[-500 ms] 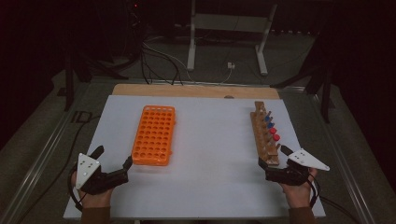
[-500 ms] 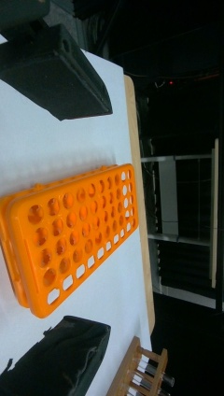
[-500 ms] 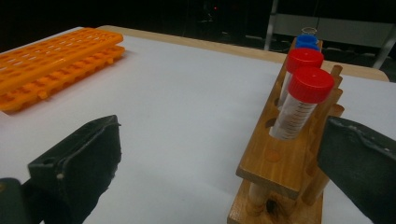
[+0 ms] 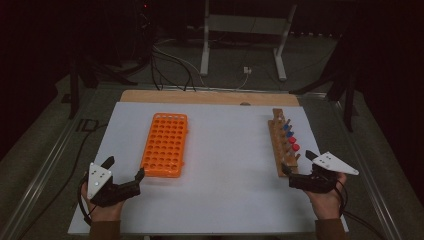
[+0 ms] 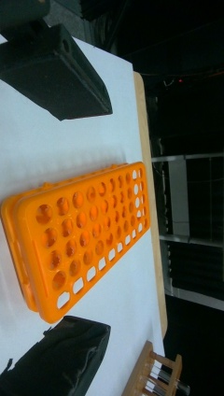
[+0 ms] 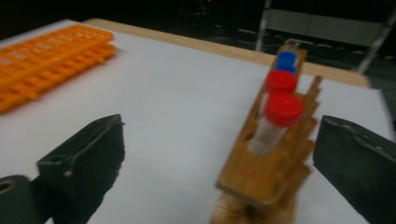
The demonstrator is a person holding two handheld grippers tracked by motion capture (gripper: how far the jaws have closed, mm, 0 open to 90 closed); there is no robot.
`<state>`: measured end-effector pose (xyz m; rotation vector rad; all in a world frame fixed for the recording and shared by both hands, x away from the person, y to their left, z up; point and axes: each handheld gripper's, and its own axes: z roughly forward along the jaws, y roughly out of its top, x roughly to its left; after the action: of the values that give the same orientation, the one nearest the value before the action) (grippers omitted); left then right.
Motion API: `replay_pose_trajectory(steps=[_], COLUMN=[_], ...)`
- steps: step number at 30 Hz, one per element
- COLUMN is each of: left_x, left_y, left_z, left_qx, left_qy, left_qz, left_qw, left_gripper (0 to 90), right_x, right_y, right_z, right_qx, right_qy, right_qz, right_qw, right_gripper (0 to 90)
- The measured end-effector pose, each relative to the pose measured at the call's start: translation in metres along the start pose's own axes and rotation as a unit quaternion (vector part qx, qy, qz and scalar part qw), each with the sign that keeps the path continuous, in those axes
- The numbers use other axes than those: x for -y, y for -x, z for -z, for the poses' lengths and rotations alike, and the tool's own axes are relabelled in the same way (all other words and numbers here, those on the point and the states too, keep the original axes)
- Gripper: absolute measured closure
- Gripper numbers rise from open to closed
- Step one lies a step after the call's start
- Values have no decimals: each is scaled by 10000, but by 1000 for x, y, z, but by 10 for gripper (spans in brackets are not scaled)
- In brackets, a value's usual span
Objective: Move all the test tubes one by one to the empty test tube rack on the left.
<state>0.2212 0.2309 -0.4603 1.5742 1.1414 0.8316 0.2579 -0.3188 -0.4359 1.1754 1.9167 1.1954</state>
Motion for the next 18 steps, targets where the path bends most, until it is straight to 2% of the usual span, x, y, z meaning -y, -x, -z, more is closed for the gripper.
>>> replay_pose_trajectory(steps=[2,3,7,9,10,13,18], left_x=[0,0,0,1,1,1,2], left_y=[1,1,1,0,0,1,1], left_z=[0,0,-1,-2,-2,-2,-2], left_qx=[-16,-22,-31,-34,-35,-29,-47], left_qy=[-16,-21,-11,-22,-36,-39,-47], left_qz=[-11,-23,-23,-16,-13,-22,-23], left_qw=[10000,10000,10000,10000,10000,10000,10000], left_gripper=[5,5,5,5,5,5,5], right_x=[-3,-11,-18,-20,-19,-16,-6], right_y=[2,6,12,17,22,29,32], right_z=[0,-2,-7,-13,-19,-27,-39], right_qx=[49,104,100,79,63,131,153], right_qy=[-32,-97,-192,-324,-436,-547,-753], right_qz=[20,-13,-36,-74,-130,-281,-375], right_qw=[10000,9999,9998,9994,9989,9980,9963], right_gripper=[69,110,177,274,381,515,620])
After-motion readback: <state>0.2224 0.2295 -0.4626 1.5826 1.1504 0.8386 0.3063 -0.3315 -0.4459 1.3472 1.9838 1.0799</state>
